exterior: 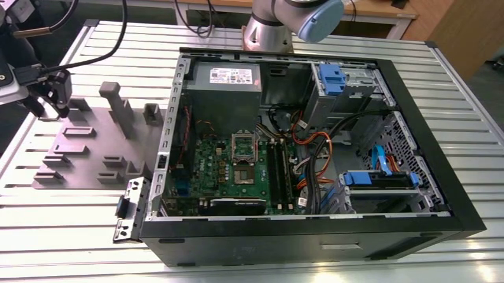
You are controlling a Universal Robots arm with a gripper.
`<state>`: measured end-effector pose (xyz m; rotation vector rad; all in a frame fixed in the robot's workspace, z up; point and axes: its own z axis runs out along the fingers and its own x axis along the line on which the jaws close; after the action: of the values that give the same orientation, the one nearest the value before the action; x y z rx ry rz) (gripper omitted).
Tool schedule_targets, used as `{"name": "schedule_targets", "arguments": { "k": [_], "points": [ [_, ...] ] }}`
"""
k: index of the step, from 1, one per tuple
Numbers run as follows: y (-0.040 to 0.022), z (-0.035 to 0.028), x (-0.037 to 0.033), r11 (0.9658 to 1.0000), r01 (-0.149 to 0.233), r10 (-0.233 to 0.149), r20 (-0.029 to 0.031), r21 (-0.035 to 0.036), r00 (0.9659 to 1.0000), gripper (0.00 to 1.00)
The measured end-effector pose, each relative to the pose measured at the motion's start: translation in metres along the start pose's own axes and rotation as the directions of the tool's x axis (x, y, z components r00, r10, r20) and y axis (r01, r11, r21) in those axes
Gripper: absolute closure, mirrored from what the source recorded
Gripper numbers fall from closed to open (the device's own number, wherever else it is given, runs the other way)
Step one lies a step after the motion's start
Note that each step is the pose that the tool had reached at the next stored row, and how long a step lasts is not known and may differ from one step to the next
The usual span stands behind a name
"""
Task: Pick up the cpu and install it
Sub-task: 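Pick up the cpu and move it towards the insertion slot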
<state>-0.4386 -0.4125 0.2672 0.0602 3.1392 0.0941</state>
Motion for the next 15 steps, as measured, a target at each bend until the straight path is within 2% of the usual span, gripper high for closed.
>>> {"name": "schedule_targets", "arguments": {
  "k": [15],
  "points": [
    [0.0005, -0.0076, 0.0, 1.0, 0.0, 0.0, 0.0002, -0.0001, 1.0, 0.53]
  ]
}}
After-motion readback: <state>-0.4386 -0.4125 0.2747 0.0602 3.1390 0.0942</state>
